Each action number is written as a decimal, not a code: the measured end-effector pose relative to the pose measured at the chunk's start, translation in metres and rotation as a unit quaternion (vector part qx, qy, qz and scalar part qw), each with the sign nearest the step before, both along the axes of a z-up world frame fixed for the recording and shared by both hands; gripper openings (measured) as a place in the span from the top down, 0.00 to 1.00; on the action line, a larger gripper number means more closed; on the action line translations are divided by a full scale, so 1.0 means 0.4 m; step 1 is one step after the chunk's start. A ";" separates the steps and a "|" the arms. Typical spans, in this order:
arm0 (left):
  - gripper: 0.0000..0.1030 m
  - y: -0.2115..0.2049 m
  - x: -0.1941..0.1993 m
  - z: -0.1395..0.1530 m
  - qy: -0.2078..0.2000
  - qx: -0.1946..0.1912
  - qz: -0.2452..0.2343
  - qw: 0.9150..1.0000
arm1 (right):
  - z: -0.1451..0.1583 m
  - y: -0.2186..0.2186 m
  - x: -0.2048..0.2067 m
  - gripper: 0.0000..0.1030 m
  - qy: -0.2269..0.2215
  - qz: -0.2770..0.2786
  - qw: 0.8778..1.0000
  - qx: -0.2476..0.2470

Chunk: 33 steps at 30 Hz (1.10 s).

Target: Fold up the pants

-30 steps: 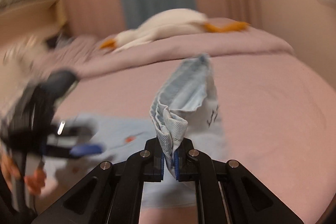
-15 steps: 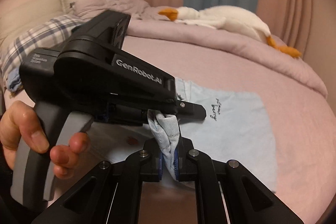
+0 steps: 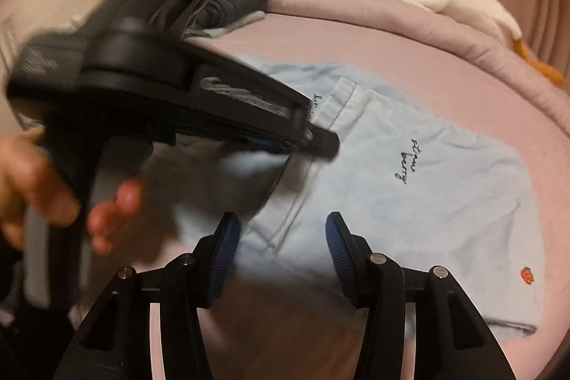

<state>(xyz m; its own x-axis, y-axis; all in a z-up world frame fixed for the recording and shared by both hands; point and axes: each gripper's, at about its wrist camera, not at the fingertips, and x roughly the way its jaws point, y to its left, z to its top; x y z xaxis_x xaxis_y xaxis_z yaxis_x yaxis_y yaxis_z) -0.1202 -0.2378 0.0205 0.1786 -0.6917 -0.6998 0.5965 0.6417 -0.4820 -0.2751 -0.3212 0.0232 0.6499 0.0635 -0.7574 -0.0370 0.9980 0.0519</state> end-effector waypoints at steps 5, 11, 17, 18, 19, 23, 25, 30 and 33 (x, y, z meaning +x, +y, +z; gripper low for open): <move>0.68 0.006 -0.046 0.057 -0.001 -0.060 -0.027 0.998 | 0.109 -0.135 -0.097 0.50 -0.052 -0.038 0.997 0.049; 0.69 -0.120 -0.087 0.017 0.019 -0.056 -0.057 0.997 | 0.083 -0.262 -0.092 0.58 -0.015 -0.125 0.992 -0.002; 0.98 -0.011 -0.082 -0.100 0.100 -0.031 -0.013 0.994 | -0.017 -0.281 -0.051 0.58 0.050 -0.131 0.990 -0.014; 0.98 0.005 -0.088 -0.098 0.102 -0.033 -0.014 0.994 | -0.012 -0.281 -0.044 0.58 0.057 -0.127 0.990 -0.019; 0.98 0.015 -0.097 -0.093 0.094 -0.033 -0.016 0.995 | -0.005 -0.280 -0.035 0.58 0.067 -0.125 0.990 -0.020; 0.98 0.018 -0.112 -0.076 0.076 -0.026 -0.011 0.997 | 0.070 -0.248 -0.001 0.58 0.052 -0.100 0.994 -0.013; 0.98 0.011 -0.115 -0.069 0.068 -0.021 -0.014 0.997 | 0.088 -0.214 0.039 0.58 0.037 -0.061 0.997 0.006; 0.98 0.010 -0.112 -0.073 0.059 -0.022 -0.017 0.998 | 0.059 -0.100 0.203 0.75 0.048 0.007 0.999 -0.003; 0.98 0.020 -0.113 -0.074 0.047 -0.019 -0.019 0.999 | -0.007 -0.069 0.304 0.77 0.098 -0.001 0.995 -0.027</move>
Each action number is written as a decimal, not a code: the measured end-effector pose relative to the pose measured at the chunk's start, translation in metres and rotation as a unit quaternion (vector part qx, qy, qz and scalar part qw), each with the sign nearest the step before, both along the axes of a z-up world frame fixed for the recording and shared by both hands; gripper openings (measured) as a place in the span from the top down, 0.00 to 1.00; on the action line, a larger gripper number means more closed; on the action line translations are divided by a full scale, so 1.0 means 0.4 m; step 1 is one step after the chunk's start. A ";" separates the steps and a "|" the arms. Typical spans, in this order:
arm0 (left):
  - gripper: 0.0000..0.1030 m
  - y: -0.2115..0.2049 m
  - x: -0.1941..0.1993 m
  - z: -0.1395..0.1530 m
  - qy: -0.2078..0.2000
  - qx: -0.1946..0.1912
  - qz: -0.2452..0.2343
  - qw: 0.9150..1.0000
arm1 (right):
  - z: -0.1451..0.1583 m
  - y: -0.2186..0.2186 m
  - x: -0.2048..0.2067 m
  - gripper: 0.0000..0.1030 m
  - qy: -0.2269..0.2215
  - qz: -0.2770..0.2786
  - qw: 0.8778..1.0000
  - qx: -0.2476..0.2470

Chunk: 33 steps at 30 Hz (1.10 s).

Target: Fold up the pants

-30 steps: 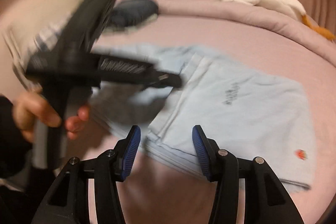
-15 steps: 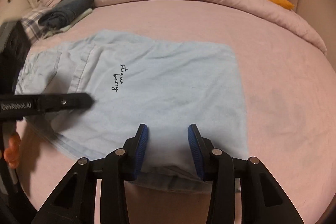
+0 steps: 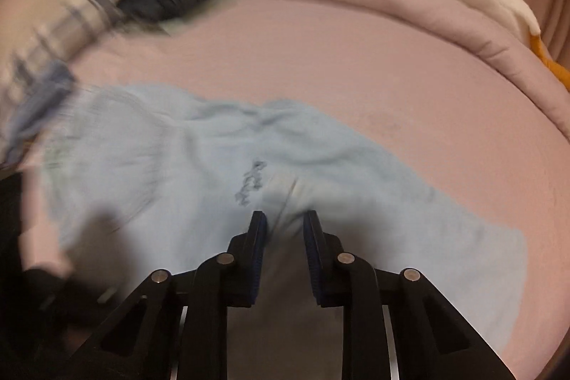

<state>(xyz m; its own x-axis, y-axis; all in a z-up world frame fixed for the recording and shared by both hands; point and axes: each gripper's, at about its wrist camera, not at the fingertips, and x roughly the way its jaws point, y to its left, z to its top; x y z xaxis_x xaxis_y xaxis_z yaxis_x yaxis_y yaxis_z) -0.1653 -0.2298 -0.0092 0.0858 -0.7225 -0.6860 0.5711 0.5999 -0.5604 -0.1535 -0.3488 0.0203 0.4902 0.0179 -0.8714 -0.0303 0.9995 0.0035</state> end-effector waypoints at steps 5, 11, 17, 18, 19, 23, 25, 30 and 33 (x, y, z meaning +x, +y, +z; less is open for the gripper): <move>0.98 0.002 0.002 -0.006 0.004 -0.004 -0.003 1.000 | 0.008 -0.030 0.025 0.76 0.008 -0.023 0.999 0.043; 0.98 0.006 0.015 -0.010 0.023 -0.013 -0.002 1.000 | 0.089 -0.079 -0.115 0.76 -0.055 -0.067 0.993 0.083; 0.97 0.049 0.002 0.009 0.028 -0.014 0.007 0.999 | 0.077 -0.097 -0.300 0.76 -0.044 -0.095 0.994 -0.044; 0.82 0.063 -0.003 0.017 0.026 -0.011 0.012 1.000 | 0.048 -0.102 -0.326 0.76 -0.027 -0.101 0.993 -0.051; 0.76 0.081 -0.009 0.026 0.027 -0.013 0.016 0.999 | 0.019 -0.100 -0.338 0.76 -0.014 -0.103 0.993 -0.050; 0.49 0.188 -0.031 0.069 0.021 -0.039 0.051 0.998 | 0.012 -0.098 -0.385 0.75 -0.059 -0.116 0.990 -0.051; 0.48 0.262 -0.033 0.080 0.030 -0.054 0.080 0.995 | 0.028 -0.094 -0.379 0.75 -0.061 -0.139 0.988 -0.041; 0.37 0.465 -0.011 0.053 0.073 -0.072 0.200 0.974 | 0.066 -0.044 -0.388 0.75 -0.108 -0.129 0.986 0.002; 0.35 0.523 0.018 0.005 0.132 -0.099 0.257 0.952 | 0.070 -0.008 -0.387 0.74 -0.114 -0.105 0.988 0.004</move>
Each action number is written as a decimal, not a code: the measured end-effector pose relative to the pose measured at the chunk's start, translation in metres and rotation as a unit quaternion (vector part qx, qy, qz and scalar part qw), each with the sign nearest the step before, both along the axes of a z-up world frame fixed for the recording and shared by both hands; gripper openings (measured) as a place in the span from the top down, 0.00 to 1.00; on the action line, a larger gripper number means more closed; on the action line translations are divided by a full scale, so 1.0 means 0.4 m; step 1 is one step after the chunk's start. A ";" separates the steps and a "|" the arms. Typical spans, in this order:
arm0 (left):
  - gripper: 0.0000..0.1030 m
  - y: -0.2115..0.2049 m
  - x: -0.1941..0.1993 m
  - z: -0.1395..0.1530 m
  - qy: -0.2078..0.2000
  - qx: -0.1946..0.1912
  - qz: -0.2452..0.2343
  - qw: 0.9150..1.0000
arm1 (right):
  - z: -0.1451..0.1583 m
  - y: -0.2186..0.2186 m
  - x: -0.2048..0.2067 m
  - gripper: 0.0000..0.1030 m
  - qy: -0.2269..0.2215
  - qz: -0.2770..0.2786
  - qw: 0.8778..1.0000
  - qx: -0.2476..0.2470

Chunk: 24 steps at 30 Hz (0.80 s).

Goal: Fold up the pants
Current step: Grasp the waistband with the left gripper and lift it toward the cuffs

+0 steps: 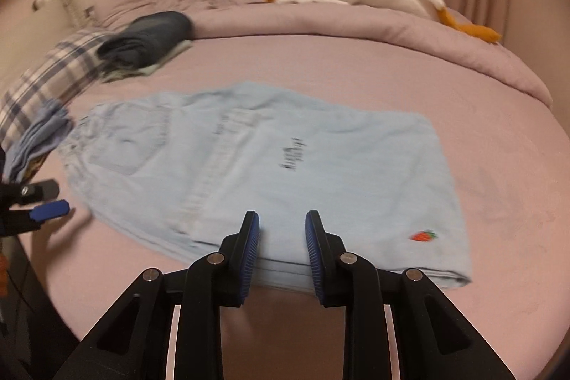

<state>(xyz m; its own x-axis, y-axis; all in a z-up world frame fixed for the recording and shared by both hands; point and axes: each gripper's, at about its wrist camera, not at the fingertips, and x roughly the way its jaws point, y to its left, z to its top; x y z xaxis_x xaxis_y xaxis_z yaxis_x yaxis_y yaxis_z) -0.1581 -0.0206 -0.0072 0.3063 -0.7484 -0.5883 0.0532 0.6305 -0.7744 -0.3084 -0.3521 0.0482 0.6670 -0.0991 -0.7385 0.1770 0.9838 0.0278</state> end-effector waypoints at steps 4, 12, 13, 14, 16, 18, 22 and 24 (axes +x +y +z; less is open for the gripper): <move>0.34 -0.001 0.029 -0.009 0.015 -0.023 0.048 0.998 | 0.006 0.046 0.017 0.74 -0.002 0.027 1.000 -0.009; 0.33 -0.058 0.145 0.004 -0.032 -0.009 0.123 0.992 | 0.011 0.072 0.031 0.74 -0.001 0.045 0.999 -0.006; 0.33 -0.059 0.158 0.005 -0.037 -0.005 0.126 0.991 | 0.010 0.072 0.033 0.74 0.000 0.045 0.999 -0.005; 0.33 -0.064 0.173 0.007 -0.040 -0.003 0.128 0.991 | 0.008 0.070 0.039 0.74 0.003 0.045 0.999 -0.002; 0.37 -0.058 0.185 0.001 -0.037 -0.005 0.119 0.992 | 0.006 0.073 0.050 0.74 0.008 0.045 0.999 -0.001; 0.72 -0.050 0.198 -0.004 -0.033 -0.007 0.097 0.995 | 0.005 0.077 0.068 0.74 0.015 0.046 0.999 -0.002; 0.78 -0.019 0.180 -0.018 -0.031 -0.015 0.071 0.997 | 0.000 0.087 0.133 0.74 0.031 0.051 0.998 -0.013; 0.79 -0.015 0.159 0.001 -0.055 -0.003 0.056 0.997 | -0.005 0.094 0.184 0.74 0.038 0.061 0.997 -0.007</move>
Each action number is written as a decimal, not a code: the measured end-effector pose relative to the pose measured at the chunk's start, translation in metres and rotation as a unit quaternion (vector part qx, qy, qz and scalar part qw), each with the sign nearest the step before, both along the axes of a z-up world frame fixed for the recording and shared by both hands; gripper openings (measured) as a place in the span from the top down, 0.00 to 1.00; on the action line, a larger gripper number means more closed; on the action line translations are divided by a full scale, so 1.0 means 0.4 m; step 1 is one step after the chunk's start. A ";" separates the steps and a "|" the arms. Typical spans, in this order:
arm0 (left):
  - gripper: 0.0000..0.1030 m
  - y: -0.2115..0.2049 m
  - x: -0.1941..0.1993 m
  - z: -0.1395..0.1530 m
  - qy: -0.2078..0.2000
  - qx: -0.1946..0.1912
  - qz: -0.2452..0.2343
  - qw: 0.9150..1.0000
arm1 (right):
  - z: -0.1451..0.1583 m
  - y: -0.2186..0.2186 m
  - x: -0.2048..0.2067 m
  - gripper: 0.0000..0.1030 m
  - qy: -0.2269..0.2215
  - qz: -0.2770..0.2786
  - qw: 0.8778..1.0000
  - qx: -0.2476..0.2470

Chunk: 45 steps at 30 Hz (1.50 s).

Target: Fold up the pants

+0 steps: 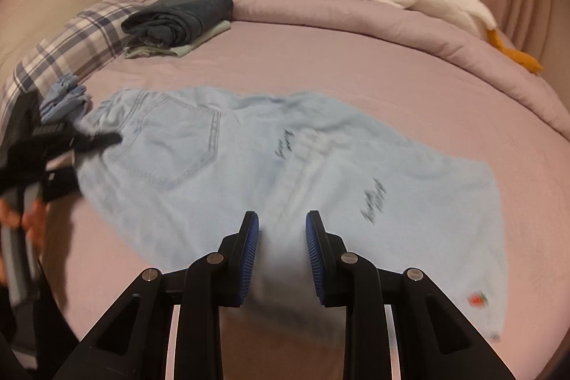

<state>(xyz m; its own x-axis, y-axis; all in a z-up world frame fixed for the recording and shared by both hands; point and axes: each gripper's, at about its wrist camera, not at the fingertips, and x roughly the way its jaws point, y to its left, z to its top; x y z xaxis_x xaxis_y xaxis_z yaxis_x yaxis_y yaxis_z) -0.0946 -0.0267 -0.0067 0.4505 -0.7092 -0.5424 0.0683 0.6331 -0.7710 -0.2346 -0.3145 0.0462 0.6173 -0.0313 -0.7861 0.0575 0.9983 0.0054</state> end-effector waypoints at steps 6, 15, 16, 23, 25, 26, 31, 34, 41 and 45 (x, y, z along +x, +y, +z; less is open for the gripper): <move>0.79 -0.010 -0.042 0.067 -0.069 0.040 -0.033 0.996 | -0.026 0.014 0.188 0.83 0.038 -0.005 0.999 0.002; 0.79 -0.028 -0.036 0.078 -0.091 0.064 -0.048 0.993 | -0.066 0.074 0.222 0.83 0.117 0.019 0.992 -0.041; 0.79 -0.029 -0.036 0.080 -0.092 0.065 -0.048 0.992 | -0.055 0.088 0.197 0.83 0.114 0.025 0.992 -0.044; 0.79 -0.051 -0.041 0.105 -0.103 0.076 -0.057 0.990 | -0.079 0.238 0.005 0.89 0.128 0.084 0.982 -0.114; 0.79 -0.059 -0.048 0.121 -0.116 0.080 -0.063 0.988 | -0.058 0.254 -0.031 0.89 0.132 0.095 0.982 -0.095; 0.79 -0.067 -0.052 0.129 -0.122 0.082 -0.067 0.987 | -0.044 0.260 -0.051 0.89 0.125 0.096 0.983 -0.093; 0.79 -0.107 -0.066 0.177 -0.149 0.091 -0.084 0.981 | -0.077 0.259 -0.117 0.89 0.122 0.108 0.984 -0.068; 0.79 -0.123 -0.074 0.211 -0.167 0.093 -0.094 0.977 | -0.034 0.230 -0.146 0.89 0.099 0.104 0.990 -0.002; 0.79 -0.233 -0.104 0.301 -0.214 0.088 -0.138 0.963 | 0.000 0.042 -0.185 0.89 0.026 -0.038 0.997 0.064; 0.79 -0.329 -0.131 0.337 -0.235 0.090 -0.179 0.951 | -0.079 -0.002 -0.185 0.89 0.036 -0.042 0.991 0.121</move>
<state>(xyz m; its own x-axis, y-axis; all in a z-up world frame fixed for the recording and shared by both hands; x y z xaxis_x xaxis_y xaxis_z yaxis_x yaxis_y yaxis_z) -0.1469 -0.1582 0.1282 0.4204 -0.7774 -0.4679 0.6150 0.6233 -0.4830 -0.3086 -0.3154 0.0145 0.5629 0.1140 -0.8186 0.1491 0.9602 0.2363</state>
